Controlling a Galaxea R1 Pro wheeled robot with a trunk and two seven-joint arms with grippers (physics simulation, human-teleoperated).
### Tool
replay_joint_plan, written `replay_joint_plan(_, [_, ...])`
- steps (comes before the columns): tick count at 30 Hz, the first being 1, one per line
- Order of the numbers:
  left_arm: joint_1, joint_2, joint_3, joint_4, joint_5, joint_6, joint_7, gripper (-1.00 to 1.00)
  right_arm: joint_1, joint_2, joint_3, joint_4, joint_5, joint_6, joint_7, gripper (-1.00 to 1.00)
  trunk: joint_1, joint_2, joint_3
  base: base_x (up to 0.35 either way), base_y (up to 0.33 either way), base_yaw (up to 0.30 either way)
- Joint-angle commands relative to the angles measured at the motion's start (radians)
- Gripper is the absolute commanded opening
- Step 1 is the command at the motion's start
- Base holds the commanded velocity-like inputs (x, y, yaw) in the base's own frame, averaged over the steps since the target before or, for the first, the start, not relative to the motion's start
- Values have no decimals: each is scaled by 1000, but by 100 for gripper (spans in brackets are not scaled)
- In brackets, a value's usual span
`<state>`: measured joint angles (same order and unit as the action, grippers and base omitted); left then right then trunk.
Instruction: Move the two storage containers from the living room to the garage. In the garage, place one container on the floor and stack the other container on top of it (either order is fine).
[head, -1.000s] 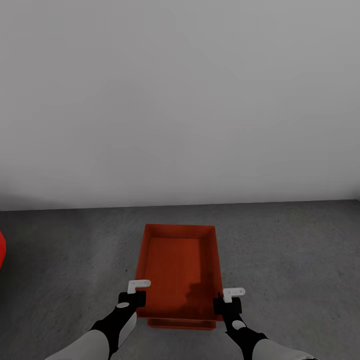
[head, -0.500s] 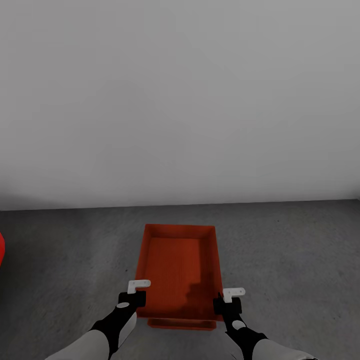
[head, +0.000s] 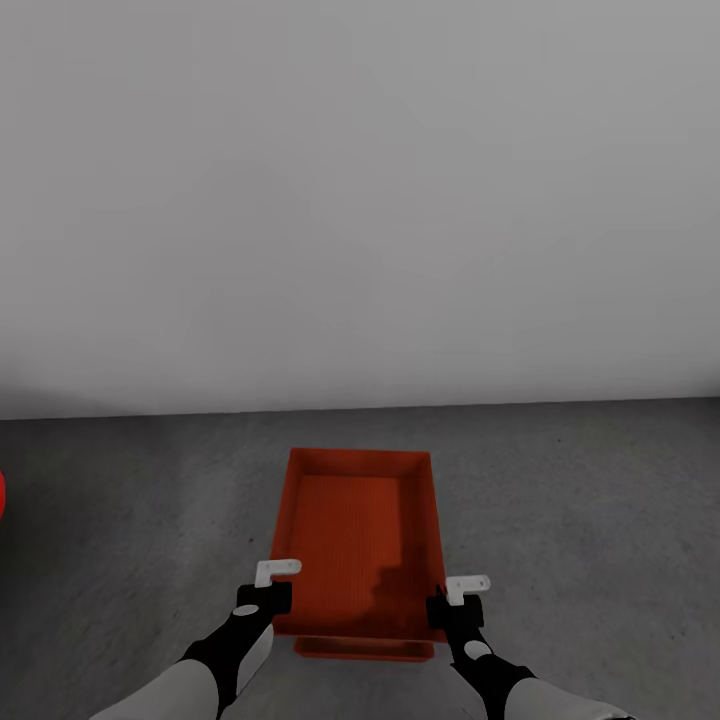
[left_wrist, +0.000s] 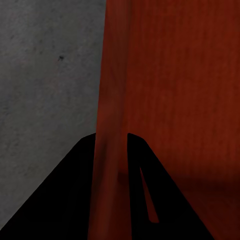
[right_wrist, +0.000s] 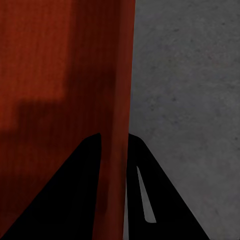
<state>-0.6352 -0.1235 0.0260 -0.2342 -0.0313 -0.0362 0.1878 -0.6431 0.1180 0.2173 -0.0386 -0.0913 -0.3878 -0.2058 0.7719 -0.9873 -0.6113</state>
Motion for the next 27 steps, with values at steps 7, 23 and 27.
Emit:
replay_joint_plan(7, [-1,-5,10,3,2,-2,7,-100,-1,0,-10,0,-21,-8,-4,-100,27,-50,-23,0,0,0])
replay_joint_plan(23, [-1,-5,10,3,2,-2,7,-100,-1,0,-10,0,-21,-8,-4,-100,88,-162,-73,0,0,0])
replay_joint_plan(27, [0,-5,10,3,3,-2,7,-100,-1,0,-10,0,-21,-7,-4,-100,104,-190,-85,0,0,0])
